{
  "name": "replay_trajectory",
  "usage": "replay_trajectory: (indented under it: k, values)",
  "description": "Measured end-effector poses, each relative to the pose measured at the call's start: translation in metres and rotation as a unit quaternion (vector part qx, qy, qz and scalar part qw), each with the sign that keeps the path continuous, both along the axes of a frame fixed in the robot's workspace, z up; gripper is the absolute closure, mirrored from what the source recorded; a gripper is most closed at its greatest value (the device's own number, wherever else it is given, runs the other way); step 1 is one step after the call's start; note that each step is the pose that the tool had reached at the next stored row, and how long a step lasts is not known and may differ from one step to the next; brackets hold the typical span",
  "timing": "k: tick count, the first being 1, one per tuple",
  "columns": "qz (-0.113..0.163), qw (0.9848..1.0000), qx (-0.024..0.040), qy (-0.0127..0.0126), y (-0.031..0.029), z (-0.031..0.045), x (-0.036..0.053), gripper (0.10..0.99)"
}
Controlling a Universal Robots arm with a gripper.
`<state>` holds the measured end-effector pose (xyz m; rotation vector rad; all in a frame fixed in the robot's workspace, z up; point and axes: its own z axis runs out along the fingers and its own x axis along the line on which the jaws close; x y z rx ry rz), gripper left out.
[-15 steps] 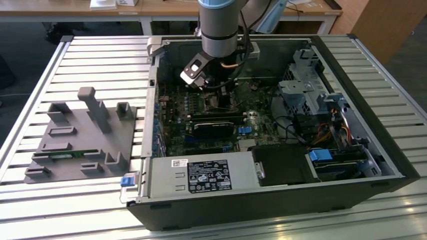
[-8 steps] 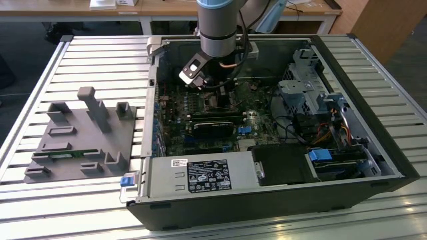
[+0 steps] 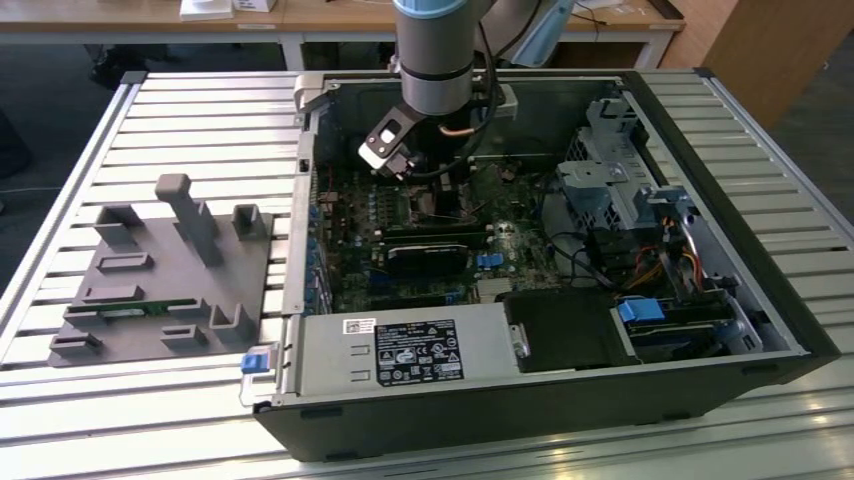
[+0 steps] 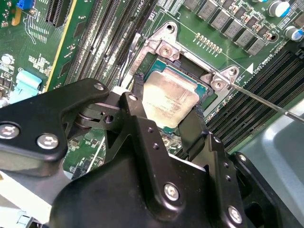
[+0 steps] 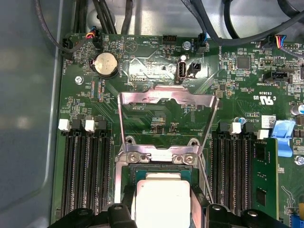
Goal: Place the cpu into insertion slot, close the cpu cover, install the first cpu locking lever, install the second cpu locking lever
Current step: 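Place the cpu into insertion slot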
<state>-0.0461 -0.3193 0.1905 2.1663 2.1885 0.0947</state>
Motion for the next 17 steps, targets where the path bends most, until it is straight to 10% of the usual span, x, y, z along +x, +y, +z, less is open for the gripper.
replay_trajectory:
  k: [17]
  values:
    - [-0.003,1.0000,0.0065,-0.0001,0.0007,0.0001,0.0008,0.475]
